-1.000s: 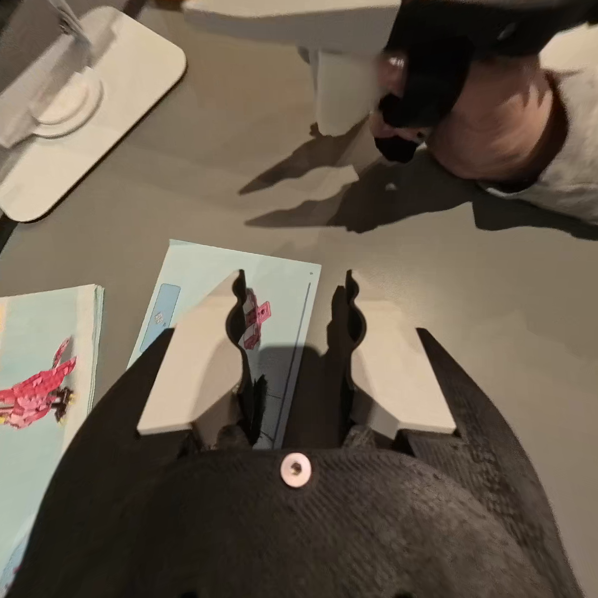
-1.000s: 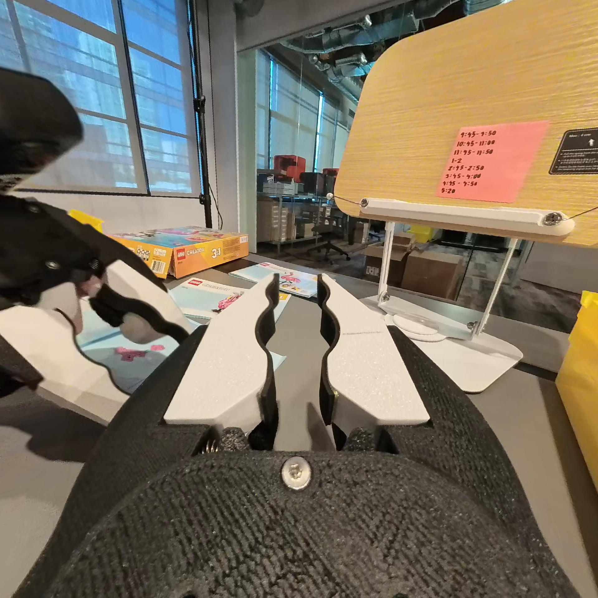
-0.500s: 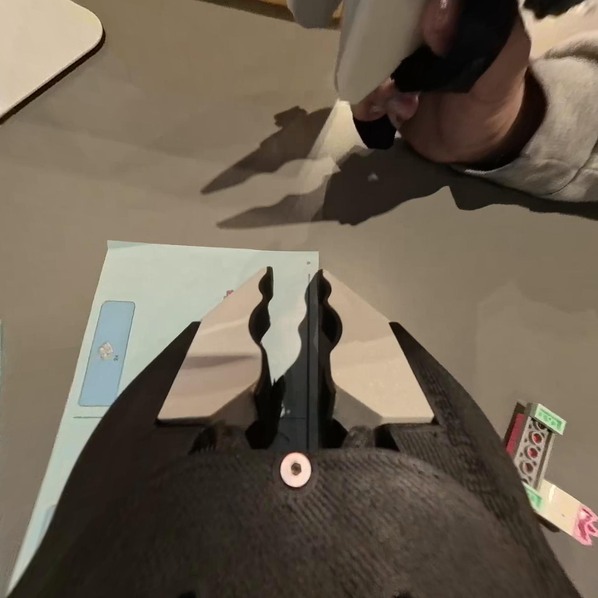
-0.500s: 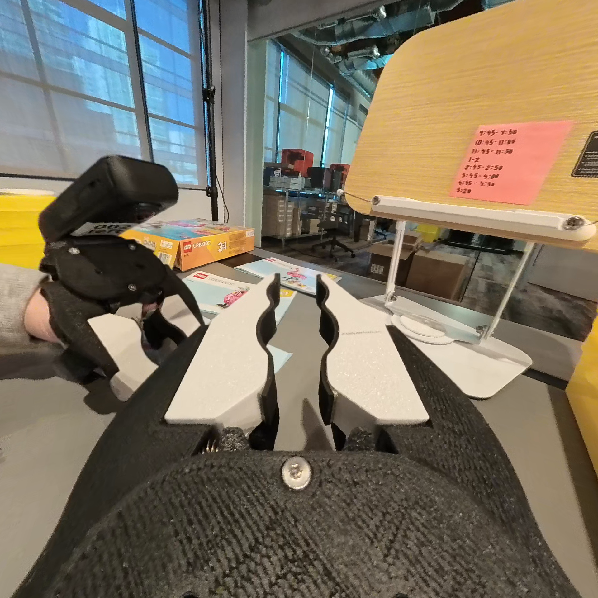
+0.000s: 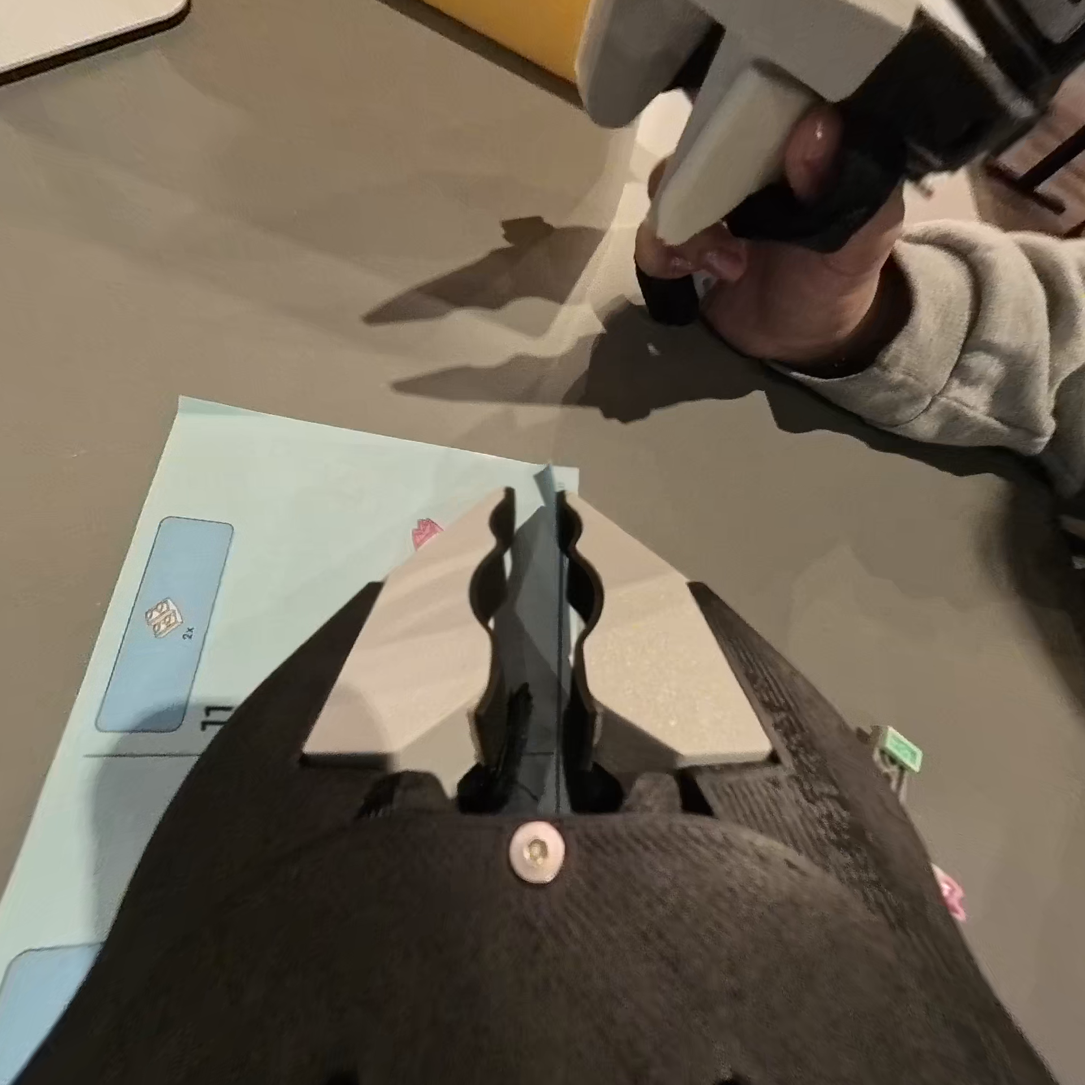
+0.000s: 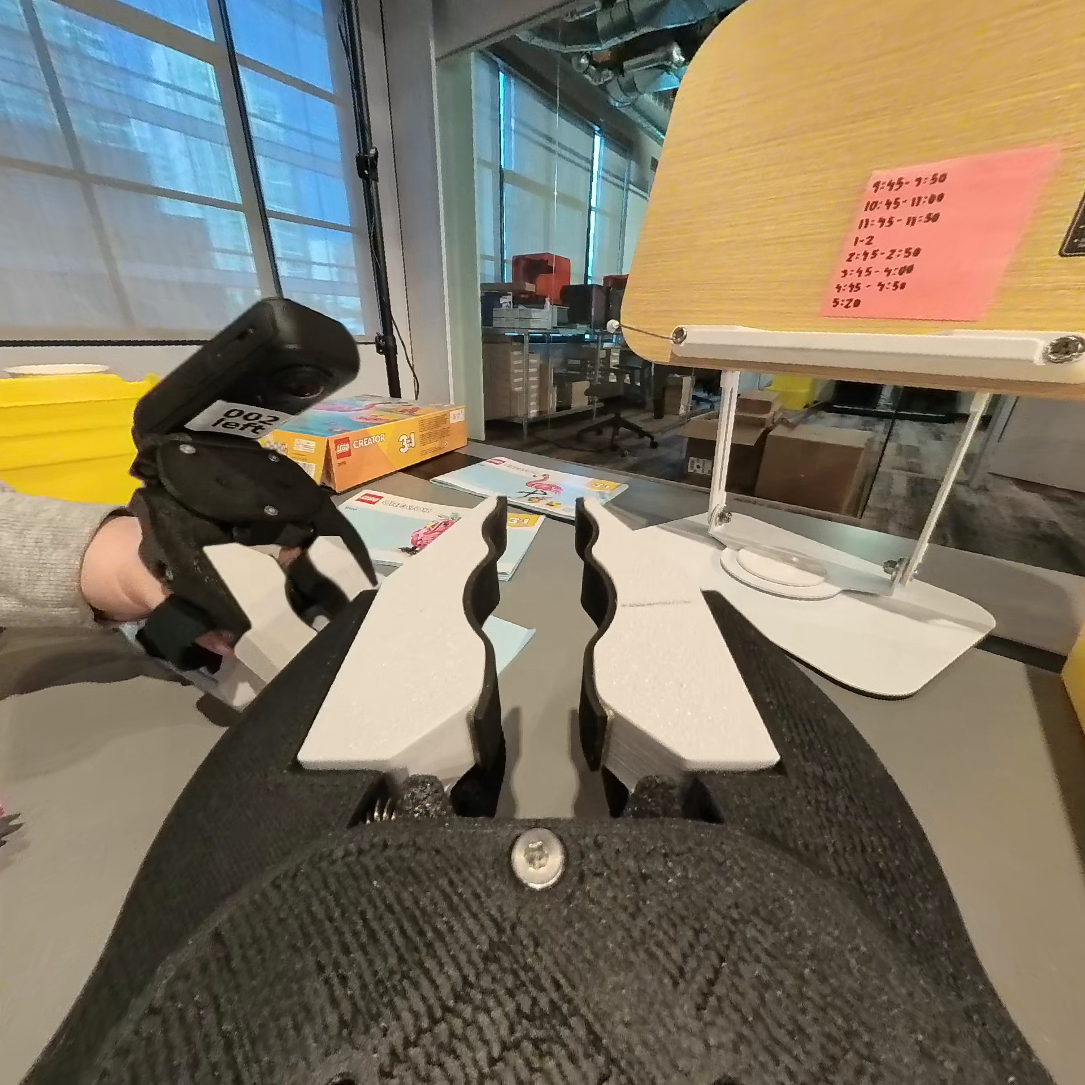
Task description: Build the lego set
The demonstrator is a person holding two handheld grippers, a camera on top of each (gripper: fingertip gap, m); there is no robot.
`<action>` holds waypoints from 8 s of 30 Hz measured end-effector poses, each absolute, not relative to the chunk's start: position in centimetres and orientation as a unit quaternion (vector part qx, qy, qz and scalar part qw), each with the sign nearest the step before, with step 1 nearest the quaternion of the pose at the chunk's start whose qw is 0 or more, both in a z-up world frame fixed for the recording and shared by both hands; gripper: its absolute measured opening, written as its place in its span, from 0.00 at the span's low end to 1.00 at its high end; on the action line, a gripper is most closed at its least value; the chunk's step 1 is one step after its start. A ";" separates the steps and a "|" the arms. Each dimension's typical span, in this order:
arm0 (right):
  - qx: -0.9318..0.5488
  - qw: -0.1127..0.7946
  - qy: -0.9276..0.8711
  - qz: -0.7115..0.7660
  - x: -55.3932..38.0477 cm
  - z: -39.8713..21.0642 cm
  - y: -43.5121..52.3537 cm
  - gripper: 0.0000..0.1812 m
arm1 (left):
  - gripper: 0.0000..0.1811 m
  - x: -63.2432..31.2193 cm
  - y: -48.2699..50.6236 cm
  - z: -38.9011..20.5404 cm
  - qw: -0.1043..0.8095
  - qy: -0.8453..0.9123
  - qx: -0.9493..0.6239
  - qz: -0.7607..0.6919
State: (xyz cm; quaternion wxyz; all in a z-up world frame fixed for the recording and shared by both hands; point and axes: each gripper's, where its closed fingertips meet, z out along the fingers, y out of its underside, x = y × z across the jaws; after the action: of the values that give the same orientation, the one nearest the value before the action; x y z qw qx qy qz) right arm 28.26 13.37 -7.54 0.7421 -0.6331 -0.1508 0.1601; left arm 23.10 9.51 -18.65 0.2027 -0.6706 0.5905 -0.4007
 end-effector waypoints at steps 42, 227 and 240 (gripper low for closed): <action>-0.642 0.733 -0.158 0.159 27.9 -8.0 13.6 0.11 | 0.07 24.5 8.8 -18.3 0.288 0.625 -0.673 -0.271; -0.846 0.432 0.005 0.312 19.5 -17.3 11.7 0.07 | 0.21 -3.2 14.2 -11.9 0.603 0.309 -0.720 -0.150; -0.843 0.437 0.010 0.314 19.7 -17.2 11.7 0.07 | 0.21 -7.5 14.5 -6.3 0.707 0.157 -0.654 -0.217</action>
State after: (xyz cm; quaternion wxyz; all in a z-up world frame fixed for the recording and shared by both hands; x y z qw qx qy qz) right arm 19.68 11.73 -17.18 0.4375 -0.8427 0.0097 0.3136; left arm -7.53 14.51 -6.34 0.7072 -0.6543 0.1568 -0.2170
